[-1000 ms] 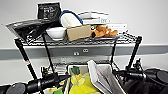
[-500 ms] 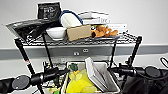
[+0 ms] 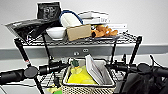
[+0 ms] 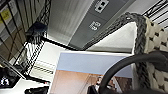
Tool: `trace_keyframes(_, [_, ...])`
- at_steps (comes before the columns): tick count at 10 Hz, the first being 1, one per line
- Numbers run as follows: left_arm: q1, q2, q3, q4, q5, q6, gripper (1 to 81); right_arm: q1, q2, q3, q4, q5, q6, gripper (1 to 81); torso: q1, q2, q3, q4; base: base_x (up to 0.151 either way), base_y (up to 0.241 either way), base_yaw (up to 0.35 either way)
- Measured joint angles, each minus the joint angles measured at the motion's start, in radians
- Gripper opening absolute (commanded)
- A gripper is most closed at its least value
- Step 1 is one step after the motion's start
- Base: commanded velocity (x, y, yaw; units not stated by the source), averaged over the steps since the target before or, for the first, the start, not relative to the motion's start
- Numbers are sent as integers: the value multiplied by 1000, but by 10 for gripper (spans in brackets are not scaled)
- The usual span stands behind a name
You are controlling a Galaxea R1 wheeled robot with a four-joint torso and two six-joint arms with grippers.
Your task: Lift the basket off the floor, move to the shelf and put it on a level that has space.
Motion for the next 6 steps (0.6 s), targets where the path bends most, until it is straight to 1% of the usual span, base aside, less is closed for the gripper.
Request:
trace_keyframes(2, [0, 52, -80, -2, 17, 0, 10, 0, 36, -90, 0, -10, -1, 10, 0, 0, 0, 0, 0, 0, 0])
trace_keyframes(4, [0, 103, -167, -1, 31, 0, 10, 7, 77, -164, -2, -49, 0, 10, 0, 0, -1, 0, 0, 0, 0])
trace_keyframes(6, [-11, 163, -253, 1, 54, 0, 10, 43, 111, -238, -6, -82, 0, 10, 0, 0, -2, 0, 0, 0, 0])
